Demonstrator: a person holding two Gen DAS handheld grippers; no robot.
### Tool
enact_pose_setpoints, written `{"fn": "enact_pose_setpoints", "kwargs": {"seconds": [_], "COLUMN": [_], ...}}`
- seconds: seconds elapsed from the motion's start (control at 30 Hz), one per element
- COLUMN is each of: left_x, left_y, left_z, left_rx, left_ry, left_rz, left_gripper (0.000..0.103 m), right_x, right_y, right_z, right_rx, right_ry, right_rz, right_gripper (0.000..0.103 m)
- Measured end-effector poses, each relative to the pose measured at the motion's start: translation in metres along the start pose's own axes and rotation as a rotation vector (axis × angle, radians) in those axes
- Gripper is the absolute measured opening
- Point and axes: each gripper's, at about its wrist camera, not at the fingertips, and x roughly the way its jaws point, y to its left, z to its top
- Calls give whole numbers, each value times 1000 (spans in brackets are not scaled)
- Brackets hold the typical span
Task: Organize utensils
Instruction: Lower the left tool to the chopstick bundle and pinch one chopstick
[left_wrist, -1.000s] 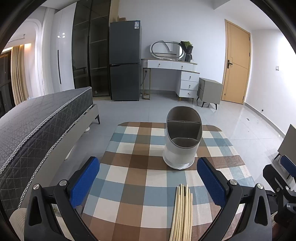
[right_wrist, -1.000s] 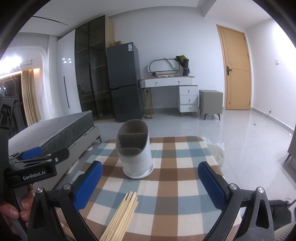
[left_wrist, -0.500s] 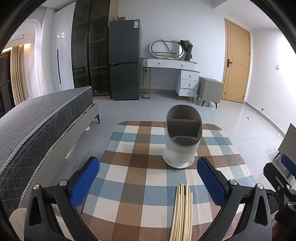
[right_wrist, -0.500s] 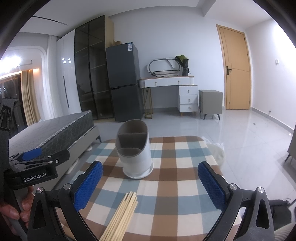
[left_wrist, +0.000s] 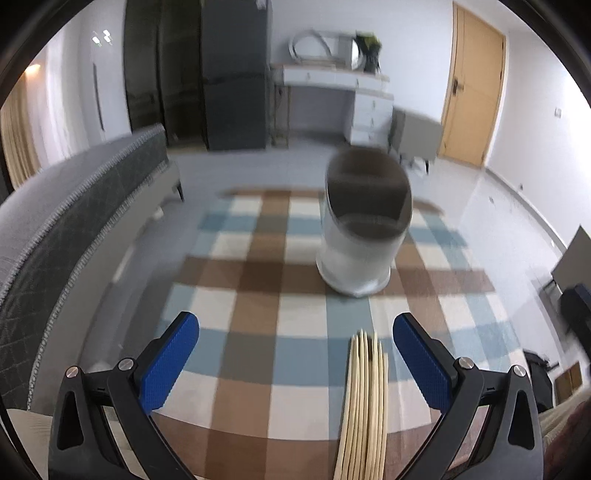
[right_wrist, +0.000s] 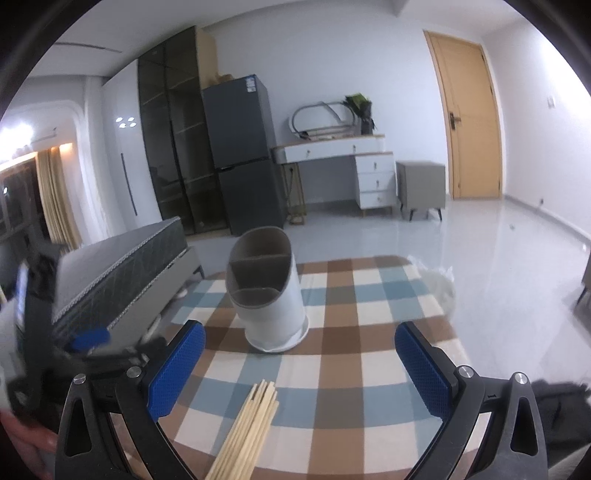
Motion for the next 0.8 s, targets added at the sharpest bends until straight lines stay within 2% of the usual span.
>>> {"fn": "enact_pose_setpoints", "kwargs": {"seconds": [0.07, 0.17, 0.23, 0.4, 0.67, 0.8], "left_x": [25, 49, 69, 91, 104, 106], "left_y": [-5, -9, -15, -20, -30, -29], "left_z": [-4, -11, -18, -26, -37, -37], "left_rx": [30, 45, 87, 117, 148, 135], "left_ry": [93, 187, 266, 377, 463, 473], "left_rz": [8, -12, 10, 37, 35, 39], "left_gripper": [102, 102, 102, 99, 97, 97], "right_x": [6, 18, 25, 40, 54, 56], "right_y": [-2, -5, -5, -10, -29, -35], "right_z": [0, 2, 3, 1, -1, -1], "right_rx": [6, 16, 20, 28, 143, 184], "right_ry": [13, 33, 48, 84, 150, 164], "right_rz": [0, 13, 21, 32, 39, 36], "right_gripper": [103, 103, 103, 103, 103, 103]}}
